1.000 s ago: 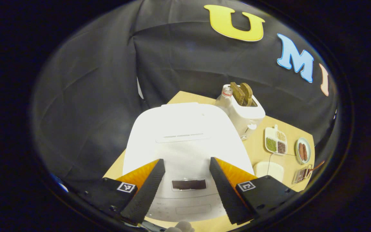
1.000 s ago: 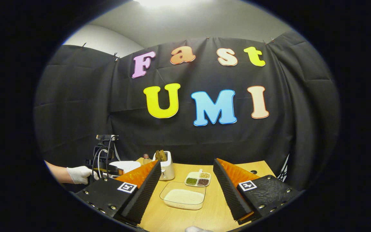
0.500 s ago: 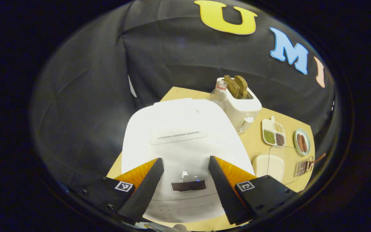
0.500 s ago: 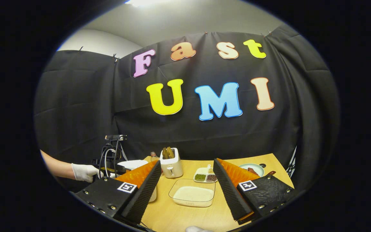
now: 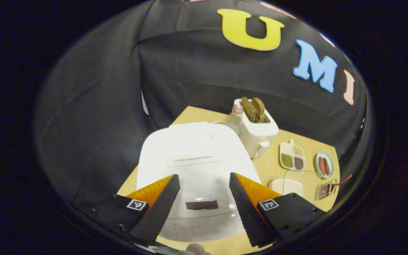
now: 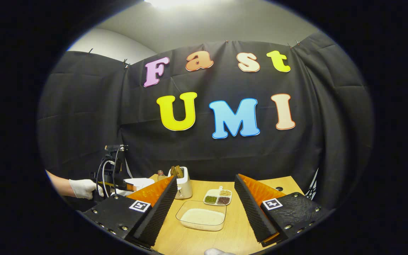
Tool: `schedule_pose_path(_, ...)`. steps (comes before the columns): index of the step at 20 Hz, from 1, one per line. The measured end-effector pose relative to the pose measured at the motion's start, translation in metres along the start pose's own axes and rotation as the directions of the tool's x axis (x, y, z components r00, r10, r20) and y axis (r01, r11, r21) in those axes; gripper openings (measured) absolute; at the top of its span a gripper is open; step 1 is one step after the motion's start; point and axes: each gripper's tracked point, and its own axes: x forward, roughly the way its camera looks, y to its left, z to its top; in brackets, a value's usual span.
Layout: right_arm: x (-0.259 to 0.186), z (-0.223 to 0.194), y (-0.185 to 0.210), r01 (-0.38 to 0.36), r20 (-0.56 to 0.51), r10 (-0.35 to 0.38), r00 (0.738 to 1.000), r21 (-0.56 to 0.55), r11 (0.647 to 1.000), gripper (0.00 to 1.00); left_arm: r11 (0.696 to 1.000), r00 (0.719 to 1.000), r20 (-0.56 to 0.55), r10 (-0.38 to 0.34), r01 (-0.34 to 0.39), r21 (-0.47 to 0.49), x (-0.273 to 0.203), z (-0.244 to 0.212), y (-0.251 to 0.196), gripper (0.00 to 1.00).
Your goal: Close the left gripper, press the button to open the rice cooker; take a wooden spoon from the chopstick holder with the right hand, scoop a spoonful of rice and pour it into the rice cooker, then put the wooden spoon back into the chopstick holder.
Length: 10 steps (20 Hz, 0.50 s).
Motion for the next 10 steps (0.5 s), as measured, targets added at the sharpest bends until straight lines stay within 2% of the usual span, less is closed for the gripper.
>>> schedule_pose_path(3, -0.003, 0.013, -0.006, 0.025, 0.029, -0.025, 0.999, -0.011, 1.0, 0.99, 0.999, 0.978, 0.208, -0.027, 0.02, 0.037, -0.054, 0.059, -0.017, 0.98)
schedule_pose_path(4, -0.003, 0.018, -0.009, 0.033, 0.04, -0.032, 0.999, -0.015, 0.999, 0.99, 0.998, 0.959, 0.282, -0.038, 0.024, 0.052, -0.075, 0.078, -0.025, 0.96)
schedule_pose_path(6, -0.005, 0.027, -0.013, 0.049, 0.061, -0.048, 0.997, -0.013, 0.999, 0.99, 0.996, 0.911, 0.406, -0.08, 0.053, 0.076, -0.122, 0.106, -0.046, 0.98)
schedule_pose_path(7, -0.005, 0.033, -0.016, 0.06, 0.076, -0.059, 0.995, -0.011, 0.998, 0.94, 0.994, 0.885, 0.456, -0.097, 0.062, 0.091, -0.142, 0.115, -0.053, 0.95)
schedule_pose_path(8, -0.007, 0.038, -0.018, 0.069, 0.087, -0.068, 0.994, -0.011, 0.998, 0.99, 0.991, 0.858, 0.499, -0.119, 0.07, 0.115, -0.163, 0.123, -0.06, 1.0)
schedule_pose_path(9, -0.008, 0.042, -0.022, 0.081, 0.098, -0.08, 0.992, -0.009, 0.997, 0.99, 0.989, 0.832, 0.539, -0.129, 0.069, 0.131, -0.186, 0.127, -0.066, 0.95)
schedule_pose_path(10, -0.009, 0.046, -0.025, 0.092, 0.108, -0.091, 0.99, -0.005, 0.996, 0.99, 0.987, 0.812, 0.567, -0.139, 0.07, 0.142, -0.205, 0.13, -0.072, 0.95)
